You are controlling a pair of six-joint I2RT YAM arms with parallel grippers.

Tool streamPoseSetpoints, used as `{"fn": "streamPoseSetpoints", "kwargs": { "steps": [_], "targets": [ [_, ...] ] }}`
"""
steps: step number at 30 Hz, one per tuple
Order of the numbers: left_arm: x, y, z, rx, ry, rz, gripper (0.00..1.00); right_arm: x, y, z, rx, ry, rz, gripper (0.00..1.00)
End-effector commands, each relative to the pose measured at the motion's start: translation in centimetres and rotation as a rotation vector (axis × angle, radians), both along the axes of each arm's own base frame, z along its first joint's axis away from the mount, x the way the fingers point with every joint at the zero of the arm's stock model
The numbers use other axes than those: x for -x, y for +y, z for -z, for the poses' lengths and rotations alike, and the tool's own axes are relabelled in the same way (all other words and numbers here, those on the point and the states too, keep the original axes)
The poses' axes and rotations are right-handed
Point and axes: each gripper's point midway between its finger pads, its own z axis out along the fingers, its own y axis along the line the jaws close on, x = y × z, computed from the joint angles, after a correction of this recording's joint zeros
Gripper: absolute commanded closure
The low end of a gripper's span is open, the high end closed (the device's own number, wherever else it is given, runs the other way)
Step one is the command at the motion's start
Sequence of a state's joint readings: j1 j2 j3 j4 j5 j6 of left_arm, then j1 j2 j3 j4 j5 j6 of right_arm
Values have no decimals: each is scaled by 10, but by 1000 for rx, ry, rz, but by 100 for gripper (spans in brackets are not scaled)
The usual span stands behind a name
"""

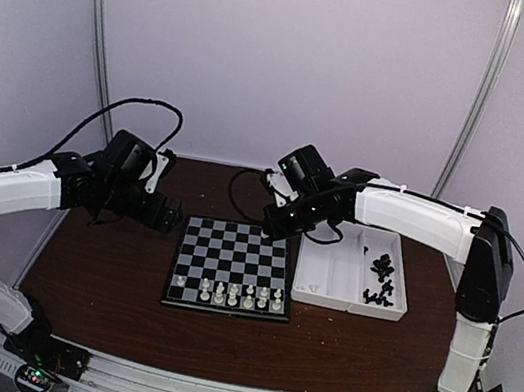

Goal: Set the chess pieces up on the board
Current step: Move the chessboard to the center of the board.

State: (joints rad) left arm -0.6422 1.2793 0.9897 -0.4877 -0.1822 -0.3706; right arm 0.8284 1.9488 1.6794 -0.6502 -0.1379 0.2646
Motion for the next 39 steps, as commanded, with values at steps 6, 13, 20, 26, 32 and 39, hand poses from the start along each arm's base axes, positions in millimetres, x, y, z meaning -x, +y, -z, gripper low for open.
{"fn": "streamPoseSetpoints", "kwargs": {
  "steps": [6, 13, 20, 26, 32, 39],
  "targets": [
    [-2, 17, -11, 61, -43, -69, 2, 20, 49, 0, -9, 2, -121, 92],
    [1, 27, -9, 71, -42, -95, 2, 33, 76, 0, -21, 1, -193, 92],
    [1, 30, 1, 104, -8, -119, 2, 49, 99, 6, -22, 9, -270, 92],
    [3, 36, 25, 206, 89, -168, 7, 60, 112, 12, -28, 13, -308, 92],
    [13, 36, 54, 300, 199, -177, 13, 60, 118, 20, -25, 19, -305, 92],
    [18, 30, 81, 304, 274, -168, 33, 59, 121, 23, -28, 18, -302, 92]
  ]
}}
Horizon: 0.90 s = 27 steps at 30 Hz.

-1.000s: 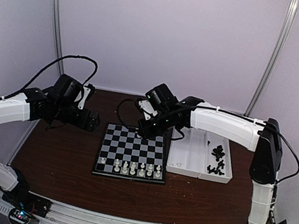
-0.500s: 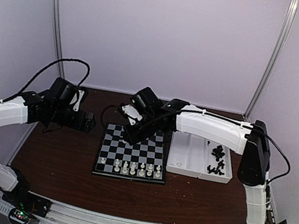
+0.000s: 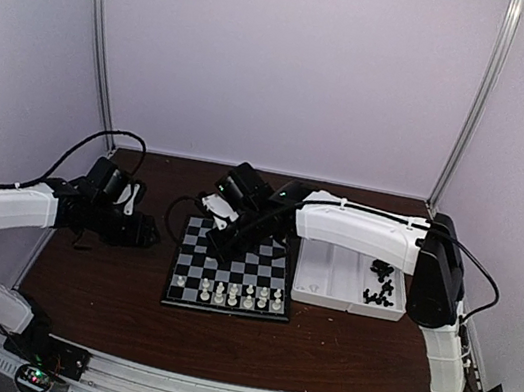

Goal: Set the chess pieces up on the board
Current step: Move the chessboard to the center of the board.

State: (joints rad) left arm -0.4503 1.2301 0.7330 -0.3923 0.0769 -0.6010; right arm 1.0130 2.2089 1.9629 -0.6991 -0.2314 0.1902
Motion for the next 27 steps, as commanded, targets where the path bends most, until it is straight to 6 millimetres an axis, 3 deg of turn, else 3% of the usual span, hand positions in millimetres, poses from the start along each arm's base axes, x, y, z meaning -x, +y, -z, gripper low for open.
{"fn": "streamPoseSetpoints", "kwargs": {
  "steps": [1, 8, 13, 18, 27],
  "targets": [
    [-5, -10, 9, 57, 8, 12, 36, -3, 9, -7, -29, -14, -3, 92],
    [-7, -18, 36, 49, 73, 40, 76, 0, 14, -6, -42, 0, -13, 92],
    [-6, -26, 50, 64, 114, 77, 91, 3, 15, -5, -36, 1, -18, 92],
    [-2, -34, 64, 89, 163, 108, 100, 7, 17, -3, -35, 4, -24, 92],
    [9, -50, 80, 173, 241, 153, 100, 17, 19, 2, -18, 12, -45, 92]
  ]
}}
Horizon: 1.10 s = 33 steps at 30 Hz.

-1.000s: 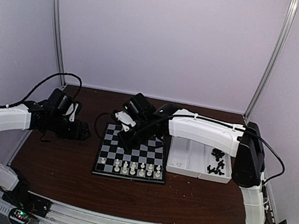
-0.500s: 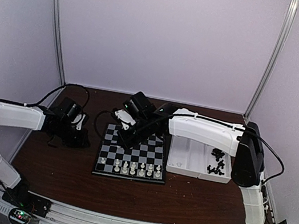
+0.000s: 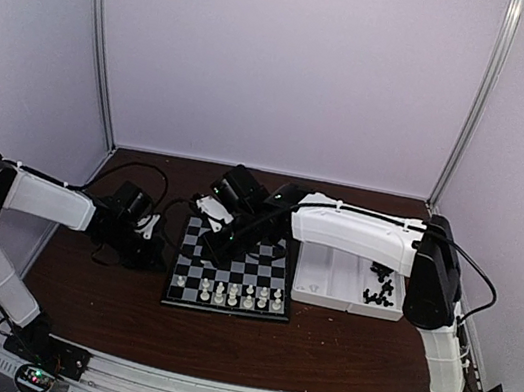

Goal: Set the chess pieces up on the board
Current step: Move the chessboard to the center of the board.

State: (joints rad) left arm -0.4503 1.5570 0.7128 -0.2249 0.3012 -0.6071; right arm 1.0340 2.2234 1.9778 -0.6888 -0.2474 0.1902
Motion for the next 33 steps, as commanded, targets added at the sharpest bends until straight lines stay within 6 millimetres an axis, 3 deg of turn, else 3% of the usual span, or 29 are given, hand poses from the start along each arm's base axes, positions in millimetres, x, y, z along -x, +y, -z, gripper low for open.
{"fn": "streamPoseSetpoints", "kwargs": {
  "steps": [1, 16, 26, 33],
  "targets": [
    [1, -14, -2, 95, 5, 26, 100, 7, 7, 2, 1, 6, -15, 92],
    [17, -49, 0, 169, 42, 90, 100, 15, -4, 7, 39, 12, -16, 93],
    [25, -67, -3, 174, 43, 119, 100, 18, -32, 18, 140, 0, 15, 93],
    [26, -73, -6, 184, 33, 130, 100, 22, -36, 24, 163, 2, 11, 93]
  ]
}}
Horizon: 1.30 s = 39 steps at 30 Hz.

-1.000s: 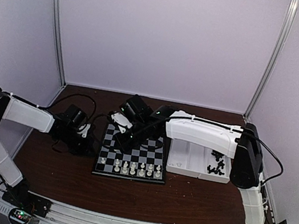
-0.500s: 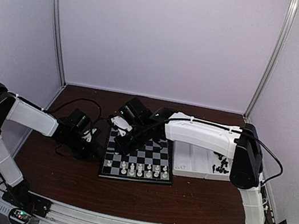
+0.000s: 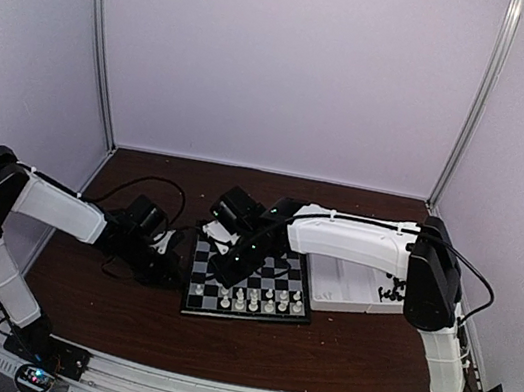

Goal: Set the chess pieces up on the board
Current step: Move the chessboard to the center of the board.

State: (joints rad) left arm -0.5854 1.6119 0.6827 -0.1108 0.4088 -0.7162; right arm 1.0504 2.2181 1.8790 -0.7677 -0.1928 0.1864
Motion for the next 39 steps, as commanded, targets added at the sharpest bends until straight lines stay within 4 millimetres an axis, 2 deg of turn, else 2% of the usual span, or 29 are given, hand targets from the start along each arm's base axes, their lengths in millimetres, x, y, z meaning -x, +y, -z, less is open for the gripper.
{"fn": "streamPoseSetpoints", "kwargs": {
  "steps": [1, 10, 20, 25, 39],
  "targets": [
    [-9, -21, -15, 68, -47, 27, 100, 4, -3, -21, -9, -42, -3, 93],
    [-9, -24, -17, 77, -53, 34, 100, 5, 2, -22, -17, -53, -8, 93],
    [-19, 3, -32, -62, -138, -13, 100, 8, 4, -17, -14, -57, -12, 93],
    [-24, 16, -39, -76, -158, -38, 100, 7, 7, -17, -20, -62, -14, 93],
    [-30, 33, -46, -84, -169, -66, 100, 8, 12, -7, -6, -53, -20, 93]
  ]
}}
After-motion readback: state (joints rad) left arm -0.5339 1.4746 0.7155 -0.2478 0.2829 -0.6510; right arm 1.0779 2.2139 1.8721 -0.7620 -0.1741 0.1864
